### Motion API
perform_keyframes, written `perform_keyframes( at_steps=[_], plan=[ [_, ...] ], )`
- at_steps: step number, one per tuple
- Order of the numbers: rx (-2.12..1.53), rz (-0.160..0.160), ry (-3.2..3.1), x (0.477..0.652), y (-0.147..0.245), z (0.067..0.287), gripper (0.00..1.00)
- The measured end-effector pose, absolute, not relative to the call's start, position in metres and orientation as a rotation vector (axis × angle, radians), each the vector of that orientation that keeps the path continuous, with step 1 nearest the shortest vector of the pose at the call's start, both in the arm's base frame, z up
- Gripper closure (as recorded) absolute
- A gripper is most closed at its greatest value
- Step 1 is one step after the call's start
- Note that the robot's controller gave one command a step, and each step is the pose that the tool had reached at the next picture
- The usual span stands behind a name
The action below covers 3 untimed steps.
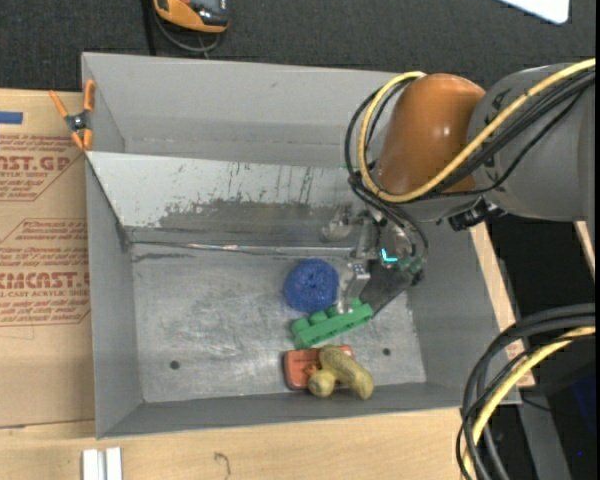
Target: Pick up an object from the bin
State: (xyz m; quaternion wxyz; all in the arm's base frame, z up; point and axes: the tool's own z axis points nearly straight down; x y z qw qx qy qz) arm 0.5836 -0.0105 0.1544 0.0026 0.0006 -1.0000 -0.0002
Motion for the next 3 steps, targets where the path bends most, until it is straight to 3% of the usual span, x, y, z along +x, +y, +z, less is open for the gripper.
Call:
perform_keyframes(
  at_steps=[1, 2, 3],
  plan=[
    [0.002, 0.000, -3.143, 0.585, -0.011, 0.158, 0.00],
    [-0.083, -0.001, -3.150, 0.587, -0.006, 0.114, 0.00],
    [-0.027, -0.003, -3.149, 0.595, 0.012, 0.075, 1.00]
  ],
)
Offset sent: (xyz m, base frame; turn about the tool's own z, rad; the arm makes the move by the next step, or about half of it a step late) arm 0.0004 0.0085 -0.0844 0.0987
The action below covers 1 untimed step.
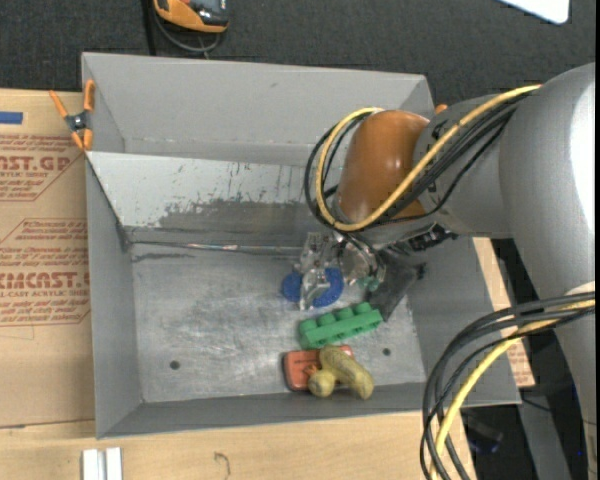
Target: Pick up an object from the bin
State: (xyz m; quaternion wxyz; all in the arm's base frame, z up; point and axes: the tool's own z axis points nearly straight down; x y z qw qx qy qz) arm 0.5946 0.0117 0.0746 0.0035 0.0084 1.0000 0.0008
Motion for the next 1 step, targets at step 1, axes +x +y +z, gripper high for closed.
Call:
perform_keyframes(
  at_steps=[1],
  plan=[
    [0.026, 0.003, 3.135, 0.5945, 0.0117, 0.0746, 1.00]
  ],
)
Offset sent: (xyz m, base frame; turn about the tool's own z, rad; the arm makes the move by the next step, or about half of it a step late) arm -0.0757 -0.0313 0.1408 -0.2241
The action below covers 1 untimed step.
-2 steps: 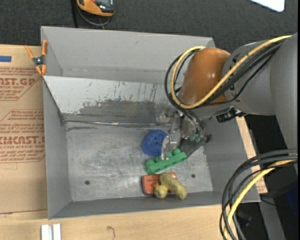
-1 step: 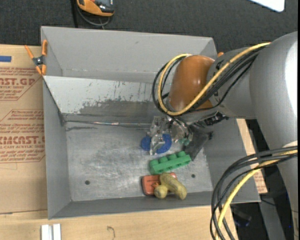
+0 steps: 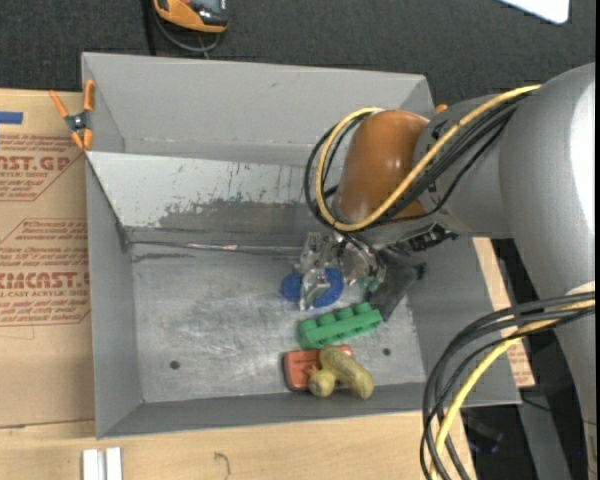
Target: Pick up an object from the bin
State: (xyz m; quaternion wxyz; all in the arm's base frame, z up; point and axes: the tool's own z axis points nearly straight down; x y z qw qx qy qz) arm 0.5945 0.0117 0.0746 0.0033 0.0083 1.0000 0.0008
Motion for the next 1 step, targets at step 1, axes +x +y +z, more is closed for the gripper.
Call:
perform_keyframes(
  at_steps=[1],
  plan=[
    [-0.324, -0.001, 3.119, 0.5201, -0.0195, 0.2170, 1.00]
  ],
)
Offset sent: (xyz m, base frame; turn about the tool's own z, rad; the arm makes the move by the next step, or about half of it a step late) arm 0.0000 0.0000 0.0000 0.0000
